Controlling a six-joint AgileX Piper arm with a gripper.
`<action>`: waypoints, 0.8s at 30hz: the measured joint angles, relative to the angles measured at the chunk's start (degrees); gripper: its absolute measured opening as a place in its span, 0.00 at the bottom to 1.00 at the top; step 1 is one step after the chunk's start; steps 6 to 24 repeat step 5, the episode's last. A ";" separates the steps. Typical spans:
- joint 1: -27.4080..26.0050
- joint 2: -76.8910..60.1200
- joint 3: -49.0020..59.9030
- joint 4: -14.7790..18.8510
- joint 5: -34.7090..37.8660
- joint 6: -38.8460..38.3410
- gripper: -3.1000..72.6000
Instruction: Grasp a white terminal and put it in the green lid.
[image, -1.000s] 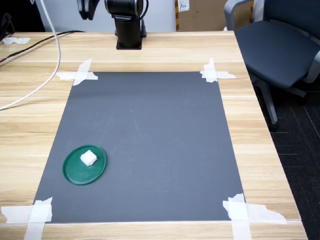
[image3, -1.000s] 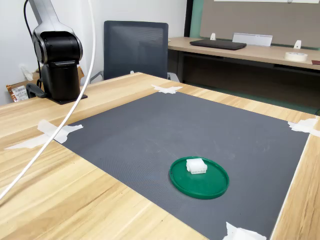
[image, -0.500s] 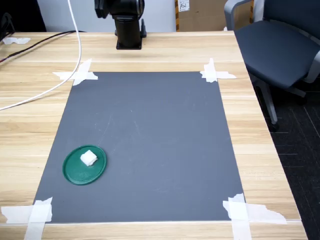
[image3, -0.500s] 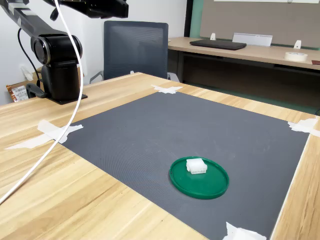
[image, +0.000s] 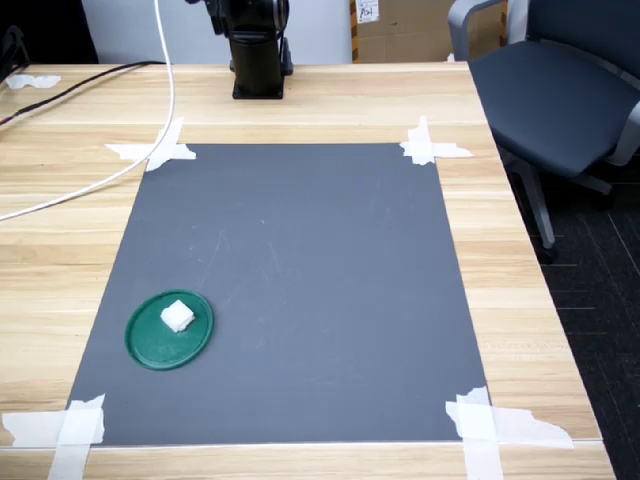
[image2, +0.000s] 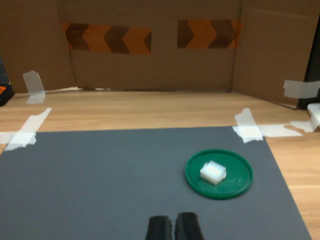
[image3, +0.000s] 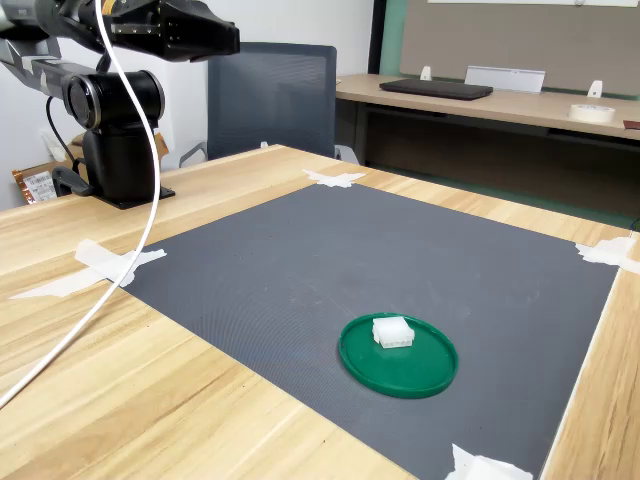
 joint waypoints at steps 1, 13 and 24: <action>0.00 -0.65 0.74 0.00 0.00 0.00 0.00; 0.00 -2.24 2.20 0.00 0.65 0.00 0.00; 0.00 -2.24 2.20 0.00 0.65 0.00 0.00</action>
